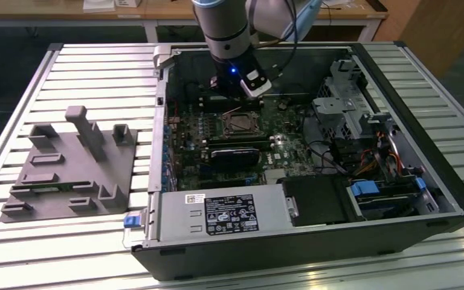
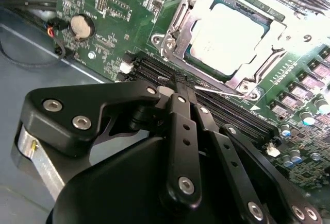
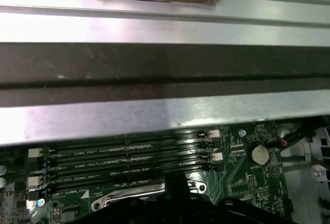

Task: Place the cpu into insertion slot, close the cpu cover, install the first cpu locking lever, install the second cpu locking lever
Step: 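Install the first cpu locking lever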

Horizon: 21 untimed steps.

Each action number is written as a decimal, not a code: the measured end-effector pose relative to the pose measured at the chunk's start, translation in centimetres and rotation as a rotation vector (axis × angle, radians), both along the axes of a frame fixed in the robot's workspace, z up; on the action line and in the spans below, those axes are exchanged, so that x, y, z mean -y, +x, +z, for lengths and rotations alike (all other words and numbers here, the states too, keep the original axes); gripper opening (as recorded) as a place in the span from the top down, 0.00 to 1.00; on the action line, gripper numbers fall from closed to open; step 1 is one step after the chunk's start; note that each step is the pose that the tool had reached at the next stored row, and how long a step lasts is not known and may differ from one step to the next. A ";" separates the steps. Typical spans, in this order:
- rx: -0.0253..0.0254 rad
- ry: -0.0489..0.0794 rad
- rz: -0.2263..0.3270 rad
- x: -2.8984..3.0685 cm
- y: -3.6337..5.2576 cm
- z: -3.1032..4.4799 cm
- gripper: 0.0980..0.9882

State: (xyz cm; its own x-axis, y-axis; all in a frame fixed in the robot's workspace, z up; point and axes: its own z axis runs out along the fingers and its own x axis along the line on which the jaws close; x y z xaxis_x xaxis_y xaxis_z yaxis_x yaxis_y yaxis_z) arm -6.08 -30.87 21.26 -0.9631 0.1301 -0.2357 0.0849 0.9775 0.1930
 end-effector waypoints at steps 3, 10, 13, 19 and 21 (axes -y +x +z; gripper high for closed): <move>0.0000 0.000 -0.015 0.00 -0.39 -0.05 0.99; 0.0000 0.000 -0.046 -0.02 -0.77 -0.15 0.99; 0.0000 0.000 -0.047 -0.02 -0.78 -0.15 0.99; 0.0052 0.028 -0.047 -0.02 -0.87 -0.36 0.99; 0.0110 0.032 -0.047 -0.01 -0.88 -0.52 0.99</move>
State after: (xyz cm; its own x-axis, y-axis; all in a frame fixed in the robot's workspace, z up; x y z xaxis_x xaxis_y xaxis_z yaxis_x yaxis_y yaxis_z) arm -6.97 -30.86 20.75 -0.9531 0.1830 -0.2412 0.1284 0.9657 0.2255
